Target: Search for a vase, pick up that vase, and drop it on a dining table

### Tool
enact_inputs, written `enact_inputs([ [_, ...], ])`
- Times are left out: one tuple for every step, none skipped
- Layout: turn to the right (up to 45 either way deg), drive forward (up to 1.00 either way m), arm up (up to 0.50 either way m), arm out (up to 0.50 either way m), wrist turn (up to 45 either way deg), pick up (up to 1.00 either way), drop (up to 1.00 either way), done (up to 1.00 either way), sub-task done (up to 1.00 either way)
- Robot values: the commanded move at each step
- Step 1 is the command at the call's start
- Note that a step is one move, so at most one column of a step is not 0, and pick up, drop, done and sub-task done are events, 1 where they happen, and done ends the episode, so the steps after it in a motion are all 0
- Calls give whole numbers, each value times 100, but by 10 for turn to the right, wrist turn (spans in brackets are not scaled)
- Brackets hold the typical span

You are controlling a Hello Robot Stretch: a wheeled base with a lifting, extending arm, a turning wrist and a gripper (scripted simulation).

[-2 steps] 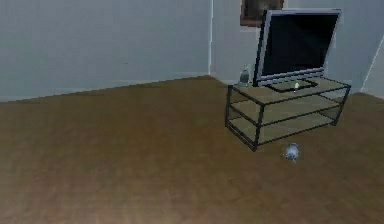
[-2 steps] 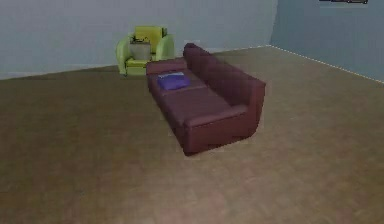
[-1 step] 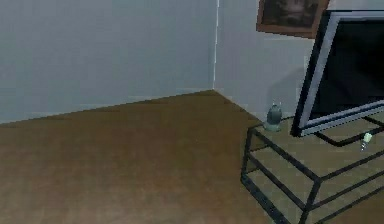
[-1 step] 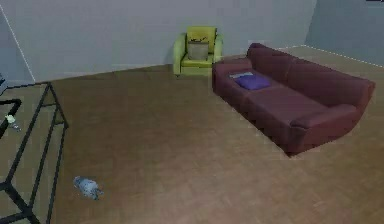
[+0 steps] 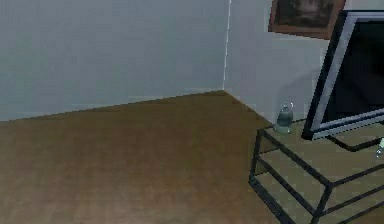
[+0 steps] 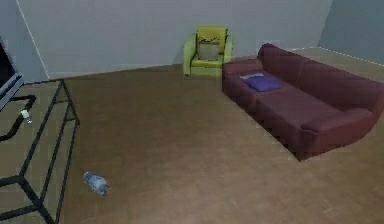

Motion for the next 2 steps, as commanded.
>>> enact_inputs([
  [0, 100, 0, 0, 0, 0, 0, 0, 0],
  [-30, 0, 0, 0, 0, 0, 0, 0, 0],
])
